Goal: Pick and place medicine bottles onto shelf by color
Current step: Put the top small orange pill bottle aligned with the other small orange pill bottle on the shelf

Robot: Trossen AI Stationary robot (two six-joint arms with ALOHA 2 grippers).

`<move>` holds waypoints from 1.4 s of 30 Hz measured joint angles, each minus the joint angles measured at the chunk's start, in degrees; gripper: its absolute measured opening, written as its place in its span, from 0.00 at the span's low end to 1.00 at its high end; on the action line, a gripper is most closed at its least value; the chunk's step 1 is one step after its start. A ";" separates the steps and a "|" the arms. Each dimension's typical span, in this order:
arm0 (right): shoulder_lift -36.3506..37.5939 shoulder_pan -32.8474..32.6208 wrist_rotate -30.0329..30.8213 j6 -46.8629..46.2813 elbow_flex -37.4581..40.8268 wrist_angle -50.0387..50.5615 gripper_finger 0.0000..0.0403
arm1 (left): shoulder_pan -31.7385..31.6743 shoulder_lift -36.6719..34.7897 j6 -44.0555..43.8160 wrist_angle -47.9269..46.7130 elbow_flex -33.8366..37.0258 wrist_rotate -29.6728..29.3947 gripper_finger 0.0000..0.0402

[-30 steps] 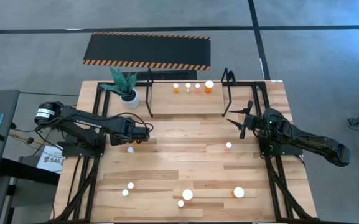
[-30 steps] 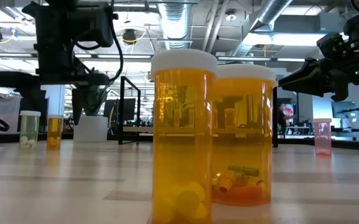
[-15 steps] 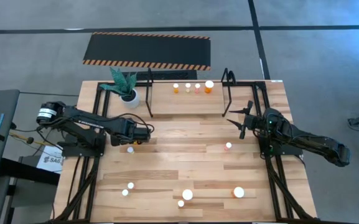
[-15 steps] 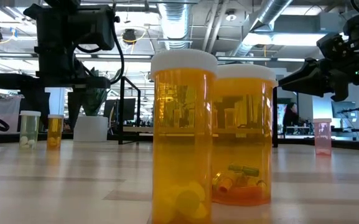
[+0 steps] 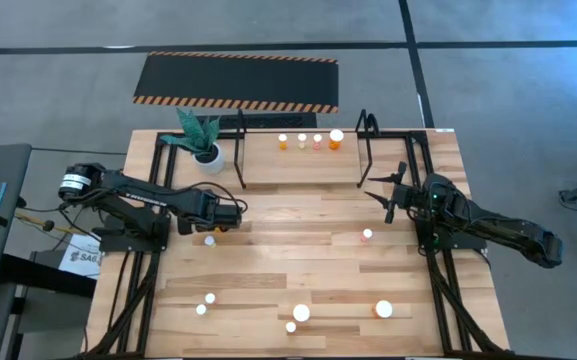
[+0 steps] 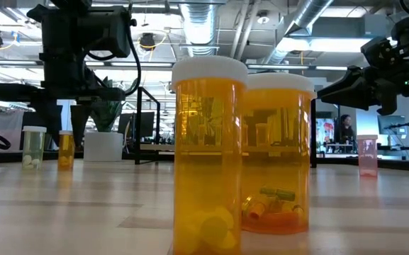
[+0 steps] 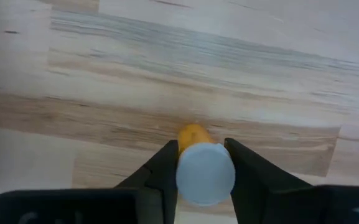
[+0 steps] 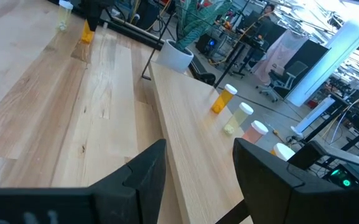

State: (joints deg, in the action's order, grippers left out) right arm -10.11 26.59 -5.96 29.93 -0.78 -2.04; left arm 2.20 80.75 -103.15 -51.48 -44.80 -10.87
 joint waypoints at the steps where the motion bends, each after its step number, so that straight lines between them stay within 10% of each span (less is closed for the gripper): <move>1: 0.00 0.02 -0.02 0.00 0.00 0.00 0.51 | 0.00 0.00 -0.49 0.19 0.00 0.05 0.22; 42: 0.00 0.02 -0.02 0.00 0.00 0.02 0.51 | -4.32 2.85 19.43 18.18 -13.85 -2.90 0.23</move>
State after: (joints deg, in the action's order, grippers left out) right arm -10.11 26.61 -5.98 29.93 -0.78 -2.02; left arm -2.12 83.60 -83.72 -33.29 -58.64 -13.77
